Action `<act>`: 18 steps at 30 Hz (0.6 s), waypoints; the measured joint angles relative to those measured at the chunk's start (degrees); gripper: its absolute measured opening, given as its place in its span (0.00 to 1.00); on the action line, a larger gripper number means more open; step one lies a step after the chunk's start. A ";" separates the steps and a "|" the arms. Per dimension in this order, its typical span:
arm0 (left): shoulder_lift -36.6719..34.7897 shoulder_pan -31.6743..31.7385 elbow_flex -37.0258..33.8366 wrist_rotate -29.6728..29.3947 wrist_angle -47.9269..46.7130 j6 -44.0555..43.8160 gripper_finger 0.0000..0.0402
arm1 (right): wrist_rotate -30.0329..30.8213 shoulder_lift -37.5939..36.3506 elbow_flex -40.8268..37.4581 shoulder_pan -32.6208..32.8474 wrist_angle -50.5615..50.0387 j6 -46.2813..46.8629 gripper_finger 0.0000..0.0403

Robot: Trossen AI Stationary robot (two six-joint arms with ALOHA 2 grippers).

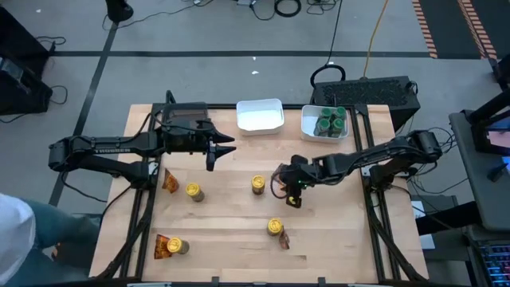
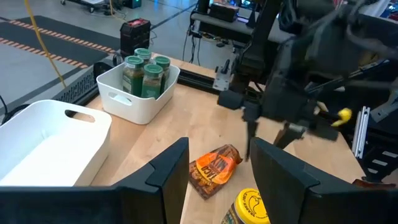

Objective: Sort spices by type
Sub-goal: Put the top right orange seasoning bag into the left white bin

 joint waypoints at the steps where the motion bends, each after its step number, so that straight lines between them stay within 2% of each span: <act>1: 0.00 0.00 0.00 0.01 0.00 0.01 0.43 | 1.22 0.77 0.00 0.02 -0.34 0.16 0.37; 5: 0.00 -0.02 0.00 0.05 -0.09 -0.02 0.43 | 3.86 3.81 -0.02 -0.10 -1.44 0.43 0.50; 9: 0.00 -0.02 0.00 0.31 -0.18 -0.02 0.43 | 3.62 7.00 -0.02 -0.12 -1.58 -1.49 0.58; 13: 0.00 -0.04 0.00 0.36 -0.25 0.01 0.43 | 5.33 10.67 -0.02 -0.13 -3.21 -1.17 0.59; 18: 0.00 -0.07 0.00 0.36 -0.37 0.01 0.43 | 6.87 13.46 -0.02 -0.14 -3.12 -0.08 0.55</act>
